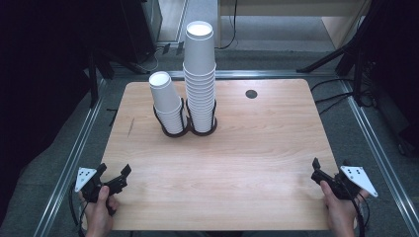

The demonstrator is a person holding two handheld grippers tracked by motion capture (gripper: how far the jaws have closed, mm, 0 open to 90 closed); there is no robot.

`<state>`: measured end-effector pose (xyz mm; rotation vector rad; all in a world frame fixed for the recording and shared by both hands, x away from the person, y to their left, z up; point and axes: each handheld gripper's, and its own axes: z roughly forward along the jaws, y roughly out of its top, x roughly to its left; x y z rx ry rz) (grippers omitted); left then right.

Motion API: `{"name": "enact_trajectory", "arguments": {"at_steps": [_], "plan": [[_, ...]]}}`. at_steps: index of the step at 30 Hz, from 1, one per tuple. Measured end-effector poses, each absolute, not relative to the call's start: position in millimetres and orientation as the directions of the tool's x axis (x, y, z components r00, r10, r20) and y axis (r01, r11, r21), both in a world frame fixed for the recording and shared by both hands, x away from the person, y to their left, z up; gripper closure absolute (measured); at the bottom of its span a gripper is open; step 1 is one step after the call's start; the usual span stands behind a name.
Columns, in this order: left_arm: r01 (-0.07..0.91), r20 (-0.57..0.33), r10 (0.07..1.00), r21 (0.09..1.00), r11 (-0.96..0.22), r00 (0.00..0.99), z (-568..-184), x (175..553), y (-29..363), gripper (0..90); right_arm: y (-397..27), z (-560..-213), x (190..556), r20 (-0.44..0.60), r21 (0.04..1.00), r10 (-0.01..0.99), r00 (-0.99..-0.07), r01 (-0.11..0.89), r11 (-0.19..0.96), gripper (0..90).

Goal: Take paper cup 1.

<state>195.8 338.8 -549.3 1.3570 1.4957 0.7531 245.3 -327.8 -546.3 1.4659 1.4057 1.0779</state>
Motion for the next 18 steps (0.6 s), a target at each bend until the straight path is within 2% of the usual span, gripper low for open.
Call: {"name": "enact_trajectory", "arguments": {"at_steps": [4, 9, 14, 18], "plan": [[0.392, -0.208, 0.977, 0.904, 0.171, 0.052, -548.3, 196.9, 335.0, 1.3, -323.8, -546.7, 245.4, 0.011, 0.955, 1.0, -0.002, 0.297, -0.01, 5.5], [0.402, -0.236, 0.97, 0.895, 0.193, 0.061, -546.0, 201.3, 332.5, 0.0, -324.6, -545.9, 244.2, 0.022, 0.955, 0.999, -0.023, 0.298, -0.014, 5.5], [0.417, -0.214, 0.97, 0.896, 0.15, 0.111, -543.5, 206.8, 322.5, 0.1, -317.2, -543.3, 247.0, 0.028, 0.952, 0.999, -0.042, 0.306, -0.013, 5.5], [0.42, -0.241, 0.958, 0.894, 0.157, 0.155, -539.3, 211.9, 315.2, 0.1, -306.0, -536.9, 250.6, 0.038, 0.953, 0.997, -0.073, 0.303, -0.014, 5.5]]}}
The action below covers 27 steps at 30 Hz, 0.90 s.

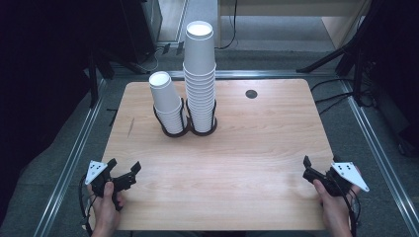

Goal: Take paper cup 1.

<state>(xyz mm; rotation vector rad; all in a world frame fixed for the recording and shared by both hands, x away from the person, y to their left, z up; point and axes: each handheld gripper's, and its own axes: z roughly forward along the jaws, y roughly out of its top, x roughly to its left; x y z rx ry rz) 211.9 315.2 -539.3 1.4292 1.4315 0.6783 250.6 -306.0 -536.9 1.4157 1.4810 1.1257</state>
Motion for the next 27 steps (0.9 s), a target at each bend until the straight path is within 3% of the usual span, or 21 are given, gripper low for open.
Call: {"name": "enact_trajectory", "arguments": {"at_steps": [12, 27], "plan": [[0.447, -0.244, 0.944, 0.886, 0.124, 0.221, -525.0, 237.6, 296.7, 0.2, -274.5, -518.5, 260.2, 0.025, 0.949, 0.986, -0.167, 0.313, 0.029, 4.6], [0.374, -0.266, 0.925, 0.915, 0.153, 0.27, -489.0, 275.1, 251.1, 0.1, -250.1, -491.6, 266.8, -0.014, 0.965, 0.973, -0.232, 0.252, 0.074, 4.6]]}}
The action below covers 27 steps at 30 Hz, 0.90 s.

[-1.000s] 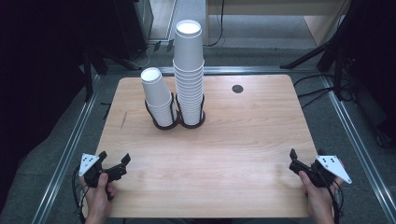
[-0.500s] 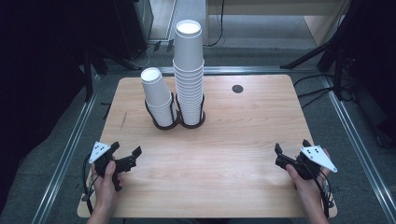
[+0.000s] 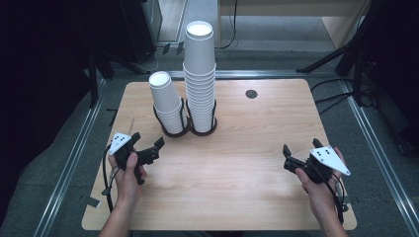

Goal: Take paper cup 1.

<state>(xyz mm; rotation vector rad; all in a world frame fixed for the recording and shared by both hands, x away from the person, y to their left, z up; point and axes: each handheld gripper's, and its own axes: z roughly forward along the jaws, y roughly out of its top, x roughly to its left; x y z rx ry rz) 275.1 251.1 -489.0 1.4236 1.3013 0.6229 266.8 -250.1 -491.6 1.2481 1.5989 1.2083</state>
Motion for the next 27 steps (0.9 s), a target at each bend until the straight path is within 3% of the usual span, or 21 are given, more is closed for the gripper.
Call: {"name": "enact_trajectory", "arguments": {"at_steps": [18, 27], "plan": [[0.247, -0.133, 0.914, 0.968, 0.037, 0.384, -454.1, 315.1, 178.6, 0.1, -225.0, -452.2, 282.5, -0.015, 0.976, 0.948, -0.318, 0.2, 0.083, 4.9], [0.223, -0.117, 0.903, 0.975, 0.025, 0.413, -447.4, 331.2, 153.4, 0.1, -202.9, -426.0, 293.2, -0.003, 0.982, 0.928, -0.373, 0.175, 0.073, 3.5]]}}
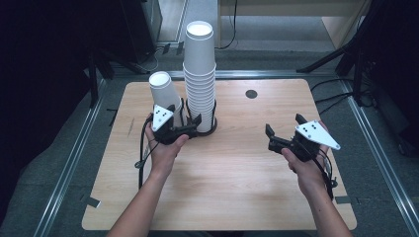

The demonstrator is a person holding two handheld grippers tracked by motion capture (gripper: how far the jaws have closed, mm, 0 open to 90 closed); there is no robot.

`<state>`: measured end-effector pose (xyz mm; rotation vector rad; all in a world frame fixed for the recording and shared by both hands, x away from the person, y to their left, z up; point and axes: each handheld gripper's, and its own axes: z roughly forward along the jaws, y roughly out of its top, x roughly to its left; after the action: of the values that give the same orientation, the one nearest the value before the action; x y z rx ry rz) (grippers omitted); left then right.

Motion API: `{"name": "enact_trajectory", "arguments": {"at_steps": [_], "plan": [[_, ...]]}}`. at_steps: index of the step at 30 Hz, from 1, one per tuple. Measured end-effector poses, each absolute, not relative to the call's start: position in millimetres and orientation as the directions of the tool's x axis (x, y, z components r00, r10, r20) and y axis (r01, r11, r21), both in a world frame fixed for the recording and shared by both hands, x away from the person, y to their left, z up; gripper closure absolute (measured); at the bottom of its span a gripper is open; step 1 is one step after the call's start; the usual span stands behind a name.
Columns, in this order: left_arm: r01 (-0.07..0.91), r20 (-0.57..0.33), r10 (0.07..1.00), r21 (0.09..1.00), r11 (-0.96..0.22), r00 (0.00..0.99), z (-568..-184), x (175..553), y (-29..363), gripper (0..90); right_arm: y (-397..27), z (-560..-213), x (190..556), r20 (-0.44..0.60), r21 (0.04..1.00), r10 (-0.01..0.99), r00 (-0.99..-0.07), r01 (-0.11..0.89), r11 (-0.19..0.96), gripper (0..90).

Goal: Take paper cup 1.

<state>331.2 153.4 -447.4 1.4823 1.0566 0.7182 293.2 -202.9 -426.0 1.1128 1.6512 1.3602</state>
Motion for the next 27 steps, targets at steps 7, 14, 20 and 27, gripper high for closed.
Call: {"name": "enact_trajectory", "arguments": {"at_steps": [7, 14, 20, 27], "plan": [[0.215, -0.109, 0.904, 0.976, 0.019, 0.414, -447.7, 341.9, 138.7, 0.2, -184.9, -409.0, 299.5, 0.005, 0.986, 0.906, -0.423, 0.156, 0.067, 2.7], [0.211, -0.098, 0.917, 0.977, 0.015, 0.386, -450.4, 356.1, 129.2, 0.2, -165.6, -394.2, 306.2, 0.015, 0.989, 0.891, -0.454, 0.136, 0.053, 1.6], [0.216, -0.09, 0.927, 0.976, 0.009, 0.365, -453.1, 363.0, 122.6, 0.2, -151.6, -383.5, 313.2, 0.025, 0.991, 0.882, -0.471, 0.125, 0.039, 0.0], [0.217, -0.086, 0.946, 0.976, 0.017, 0.311, -454.5, 371.1, 118.2, 0.2, -132.4, -370.2, 321.7, 0.051, 0.993, 0.86, -0.507, 0.114, 0.009, 0.0]]}}
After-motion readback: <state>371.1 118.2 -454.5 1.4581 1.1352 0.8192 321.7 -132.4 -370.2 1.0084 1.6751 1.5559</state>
